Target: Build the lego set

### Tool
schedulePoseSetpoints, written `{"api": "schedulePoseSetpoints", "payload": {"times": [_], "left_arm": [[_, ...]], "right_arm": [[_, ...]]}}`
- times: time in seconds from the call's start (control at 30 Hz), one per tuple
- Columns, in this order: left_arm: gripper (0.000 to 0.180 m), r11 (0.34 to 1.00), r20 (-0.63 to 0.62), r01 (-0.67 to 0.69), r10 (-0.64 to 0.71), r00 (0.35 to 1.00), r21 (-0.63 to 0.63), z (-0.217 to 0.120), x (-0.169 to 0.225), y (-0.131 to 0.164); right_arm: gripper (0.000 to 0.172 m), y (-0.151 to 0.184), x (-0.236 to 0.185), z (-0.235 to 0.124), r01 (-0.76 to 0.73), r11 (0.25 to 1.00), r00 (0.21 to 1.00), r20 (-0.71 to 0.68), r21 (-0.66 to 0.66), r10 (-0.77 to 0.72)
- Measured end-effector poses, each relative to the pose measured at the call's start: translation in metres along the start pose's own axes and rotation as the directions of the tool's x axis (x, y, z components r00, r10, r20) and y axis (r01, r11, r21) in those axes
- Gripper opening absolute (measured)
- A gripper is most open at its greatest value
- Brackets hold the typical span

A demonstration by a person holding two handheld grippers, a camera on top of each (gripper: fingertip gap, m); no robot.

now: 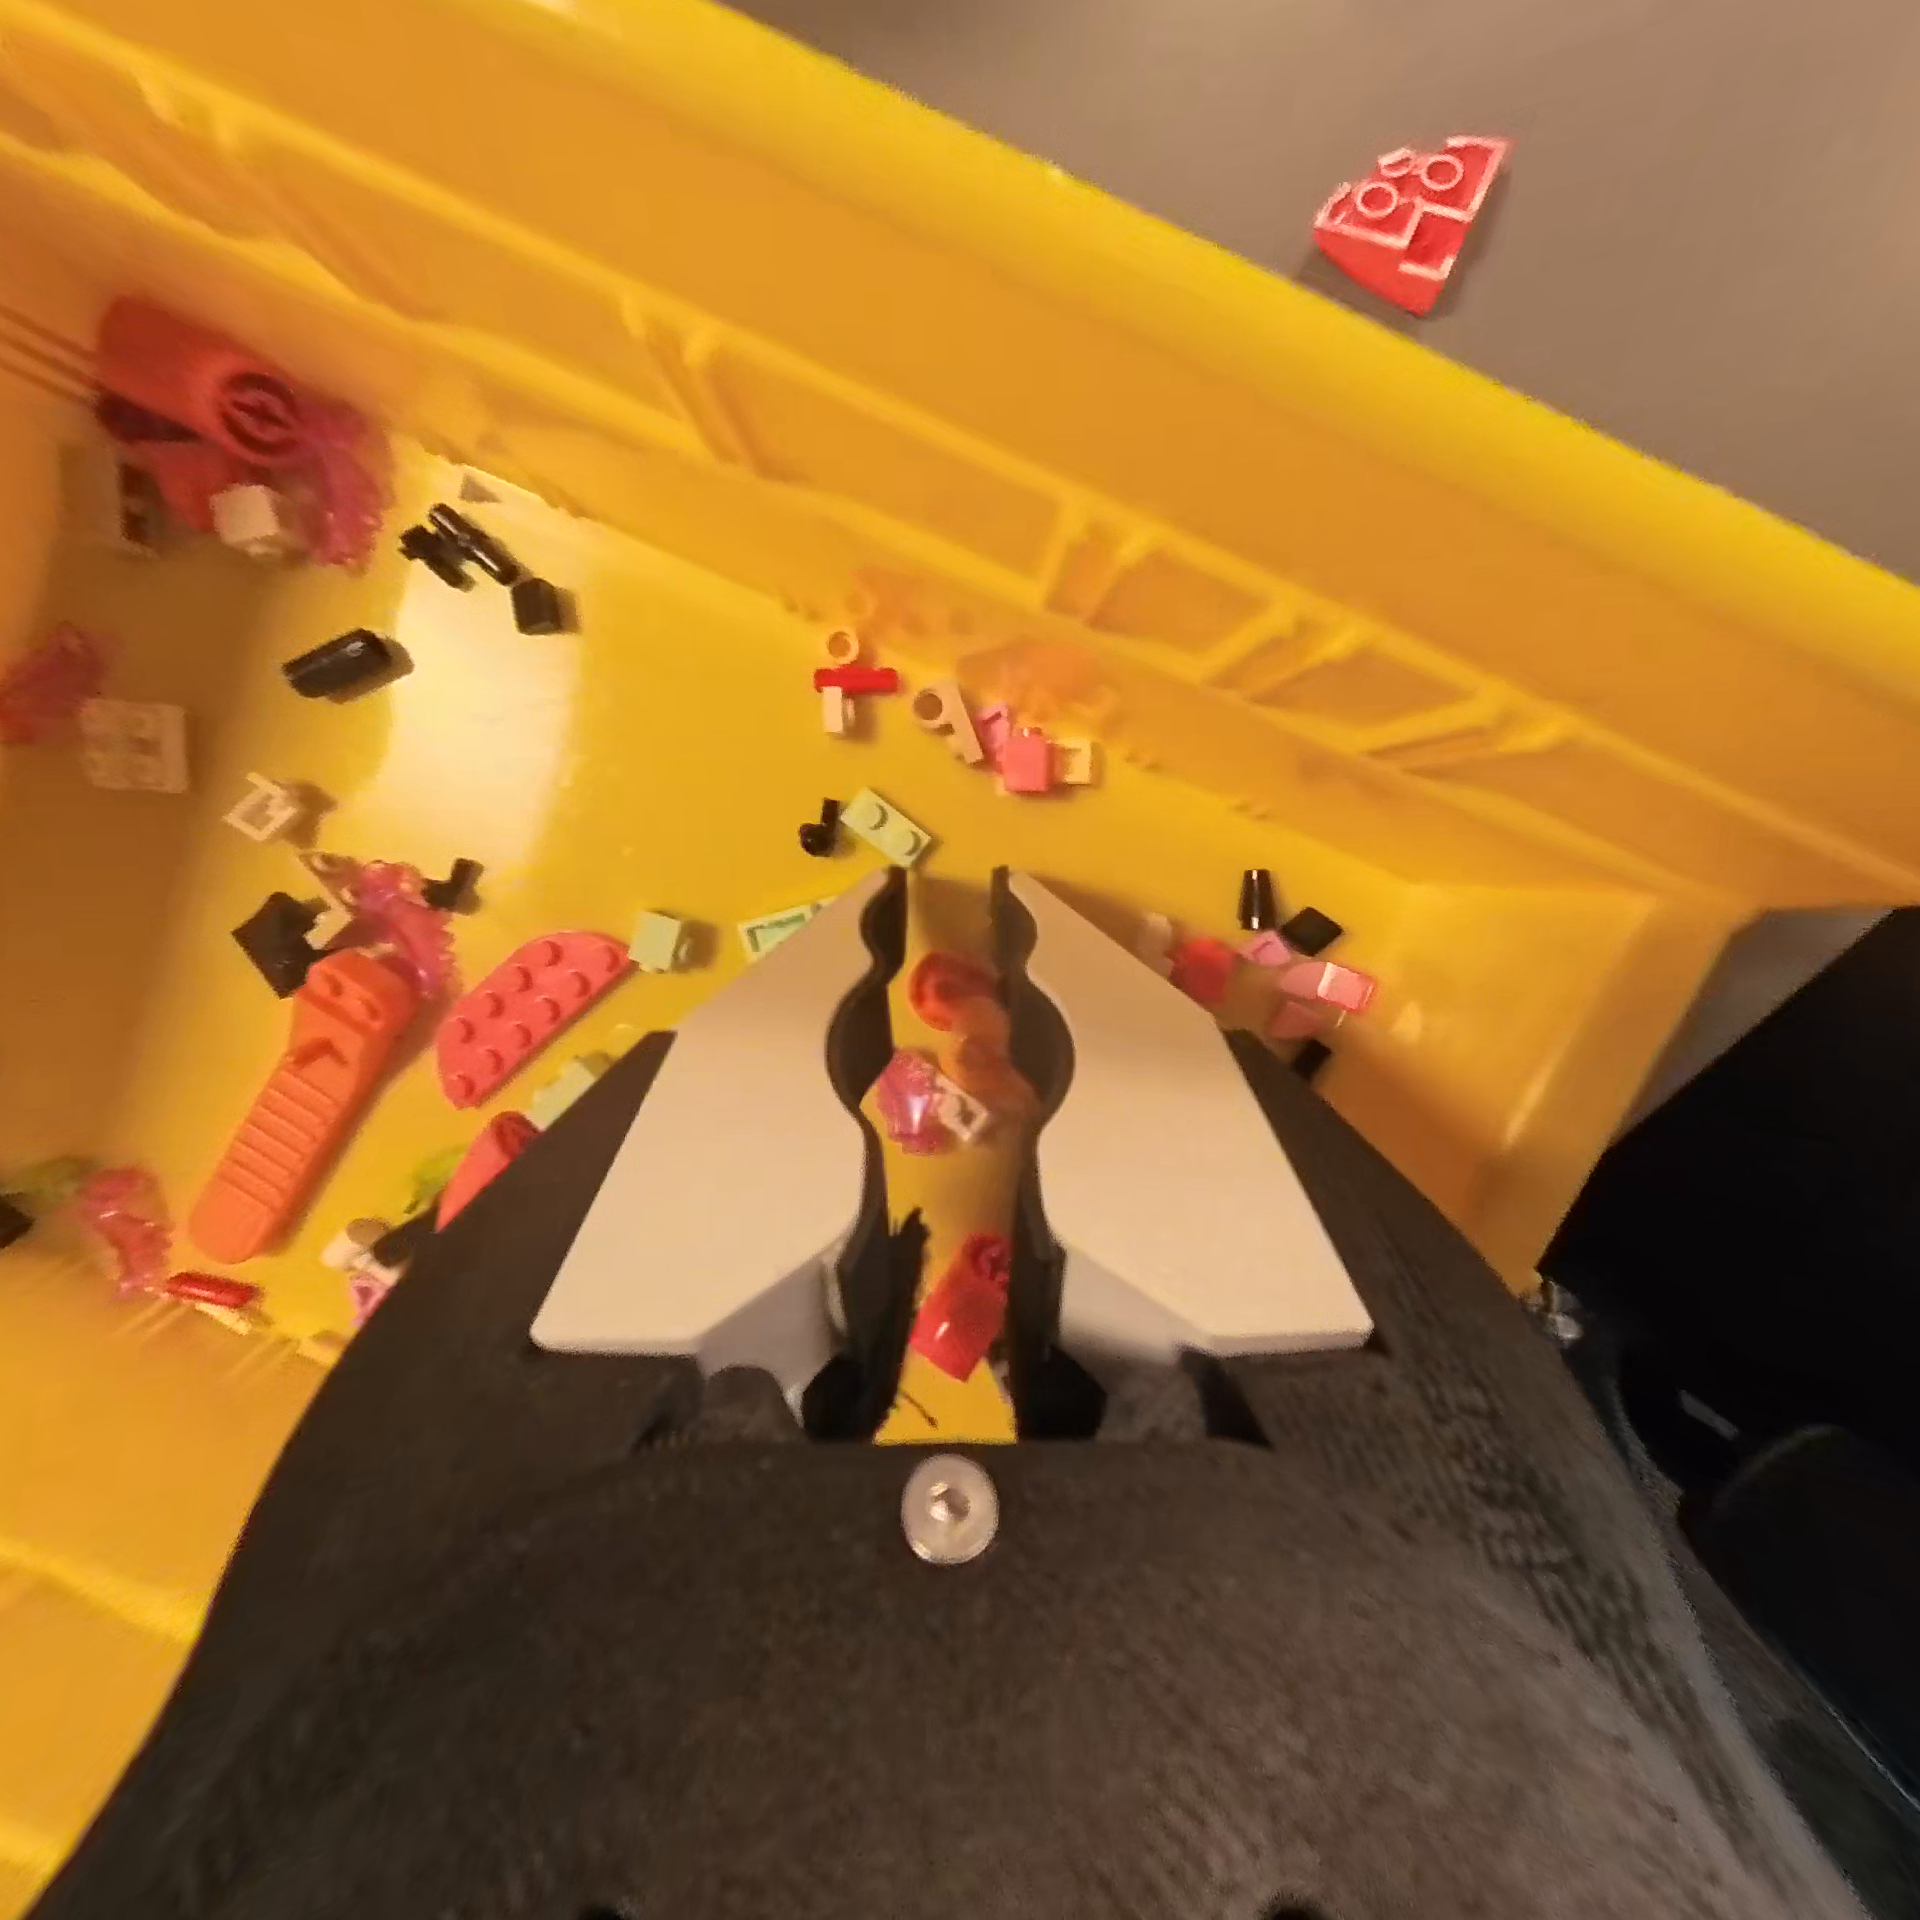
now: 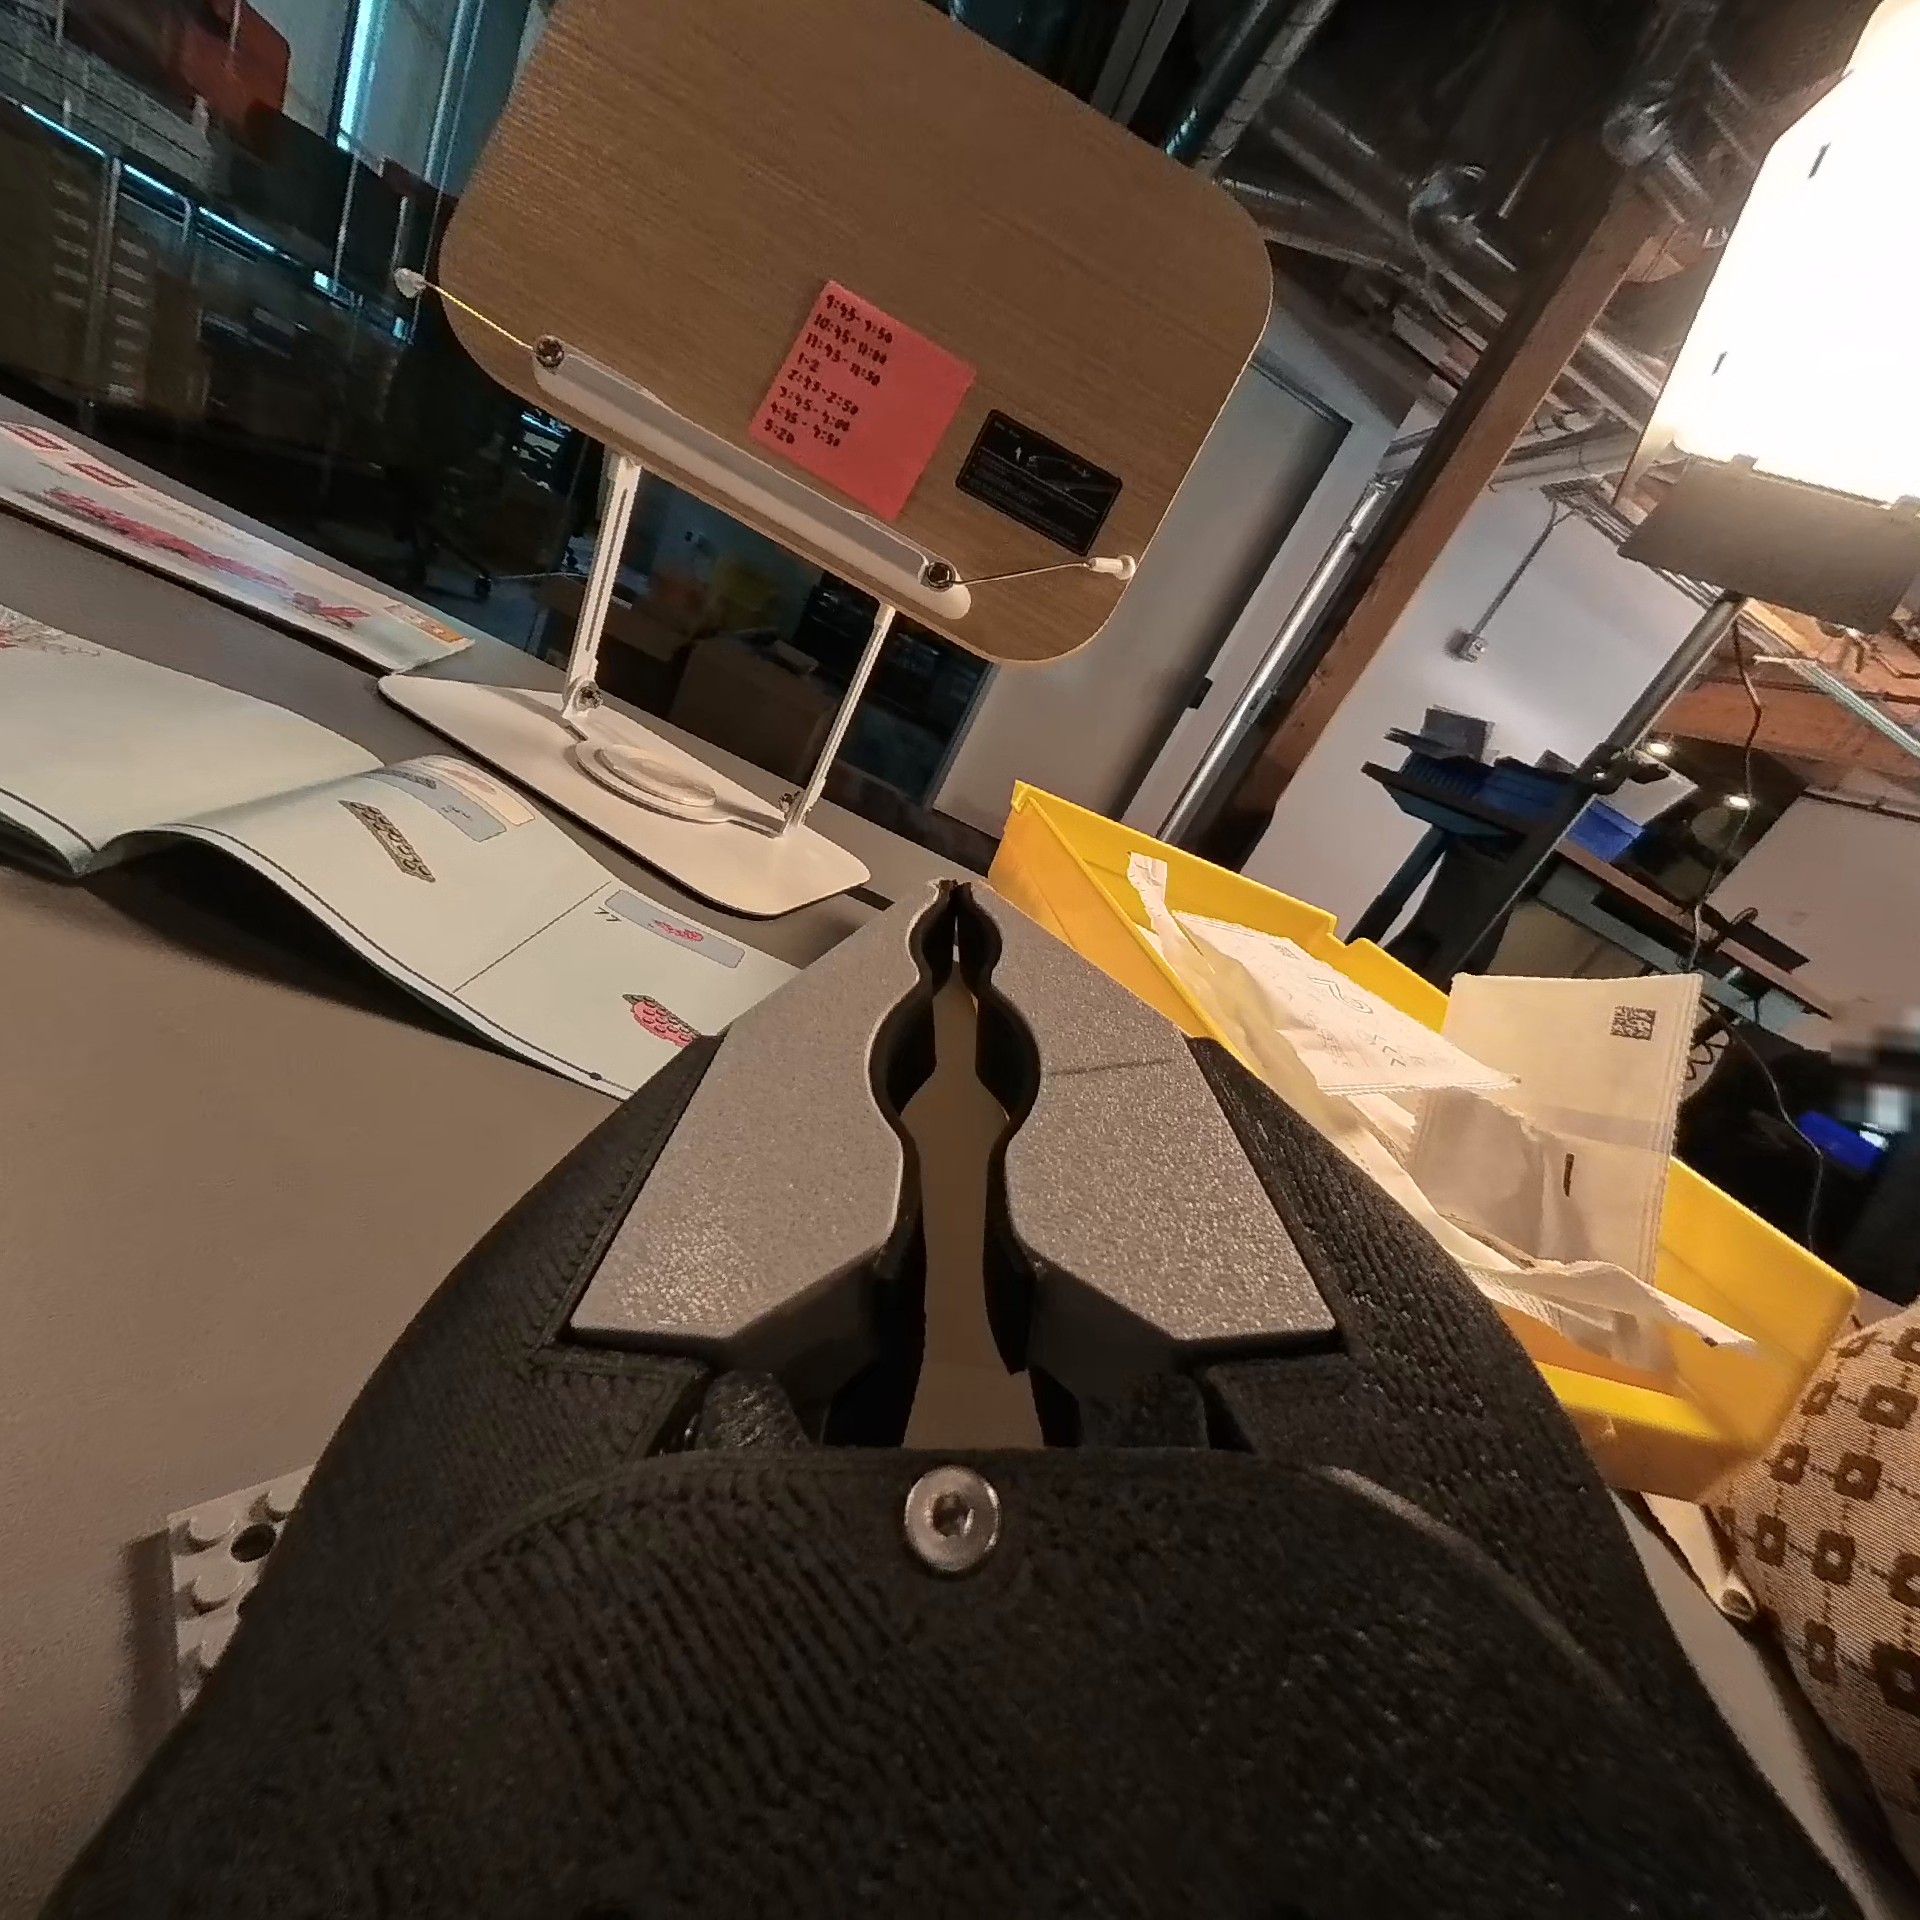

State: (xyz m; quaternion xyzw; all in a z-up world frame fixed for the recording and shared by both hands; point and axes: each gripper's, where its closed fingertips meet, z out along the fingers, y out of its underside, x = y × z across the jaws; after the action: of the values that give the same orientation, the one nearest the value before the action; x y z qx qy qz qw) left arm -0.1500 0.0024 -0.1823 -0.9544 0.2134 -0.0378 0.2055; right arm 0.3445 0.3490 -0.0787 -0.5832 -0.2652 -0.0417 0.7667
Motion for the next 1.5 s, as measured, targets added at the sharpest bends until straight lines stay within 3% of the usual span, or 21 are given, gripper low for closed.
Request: {"api": "schedulePoseSetpoints", "payload": {"times": [0.33,0.47,0.5,0.6,0.67,0.77,0.87,0.9,0.97,1.03,1.1,1.17,1.23,1.33,1.43,1.5], "left_arm": [[0.024,0.996,0.018,0.076,-0.077,0.997,0.043,0.007,-0.007,-0.007],[0.017,0.996,0.040,0.071,-0.074,0.996,0.051,0.008,-0.006,-0.008],[0.007,0.997,0.053,0.064,-0.067,0.996,0.053,0.008,-0.006,-0.008],[0.007,0.999,0.102,0.015,-0.020,0.995,0.050,0.006,-0.008,-0.007],[0.006,0.999,0.202,-0.024,0.016,0.979,0.037,0.002,-0.017,-0.004],[0.006,0.990,0.409,-0.015,-0.043,0.912,0.139,-0.033,-0.034,-0.016],[0.006,0.934,0.618,-0.080,-0.164,0.769,0.347,-0.105,-0.028,-0.048],[0.006,0.902,0.636,-0.130,-0.182,0.750,0.411,-0.124,-0.014,-0.065],[0.006,0.838,0.589,-0.220,-0.142,0.795,0.499,-0.136,0.027,-0.105],[0.006,0.783,0.478,-0.268,-0.043,0.877,0.562,-0.120,0.078,-0.150],[0.006,0.735,0.308,-0.281,0.103,0.946,0.617,-0.081,0.142,-0.194],[0.006,0.724,0.155,-0.285,0.243,0.958,0.628,-0.031,0.204,-0.232],[0.007,0.735,0.107,-0.326,0.329,0.938,0.595,0.018,0.244,-0.266],[0.007,0.775,0.098,-0.383,0.389,0.916,0.503,0.078,0.270,-0.303],[0.007,0.788,0.015,-0.365,0.413,0.911,0.496,0.105,0.284,-0.332],[0.007,0.838,0.002,-0.359,0.392,0.920,0.411,0.128,0.274,-0.339]], "right_arm": [[0.000,0.000,-0.001,0.000,0.004,1.000,1.000,0.001,-0.002,-0.004],[0.000,0.000,-0.001,0.000,0.006,1.000,1.000,0.002,-0.002,-0.006],[0.000,0.000,-0.001,0.000,0.006,1.000,1.000,0.002,-0.002,-0.006],[0.000,0.000,0.000,0.000,0.003,1.000,1.000,0.000,-0.002,-0.003],[0.000,0.000,0.001,0.000,-0.003,1.000,1.000,-0.003,0.000,0.003],[0.000,0.000,0.003,-0.001,-0.018,1.000,1.000,-0.011,0.004,0.018],[0.000,-0.001,0.006,-0.001,-0.038,0.999,0.999,-0.022,0.010,0.038],[0.000,0.000,0.008,-0.002,-0.046,0.999,0.999,-0.026,0.012,0.046],[0.000,0.000,0.012,-0.001,-0.063,0.998,0.997,-0.037,0.016,0.064],[0.000,0.001,0.018,-0.001,-0.088,0.996,0.995,-0.050,0.021,0.089],[0.000,0.001,0.021,-0.002,-0.115,0.993,0.992,-0.051,0.035,0.117],[0.000,0.000,0.020,-0.003,-0.124,0.991,0.991,-0.037,0.045,0.126],[0.000,-0.002,0.017,-0.003,-0.110,0.993,0.994,-0.019,0.048,0.111],[0.000,-0.004,0.009,-0.003,-0.084,0.995,0.996,0.013,0.053,0.083],[0.000,-0.005,0.006,-0.004,-0.084,0.995,0.996,0.030,0.059,0.082],[0.000,-0.005,0.006,-0.004,-0.089,0.994,0.996,0.032,0.063,0.087]]}}
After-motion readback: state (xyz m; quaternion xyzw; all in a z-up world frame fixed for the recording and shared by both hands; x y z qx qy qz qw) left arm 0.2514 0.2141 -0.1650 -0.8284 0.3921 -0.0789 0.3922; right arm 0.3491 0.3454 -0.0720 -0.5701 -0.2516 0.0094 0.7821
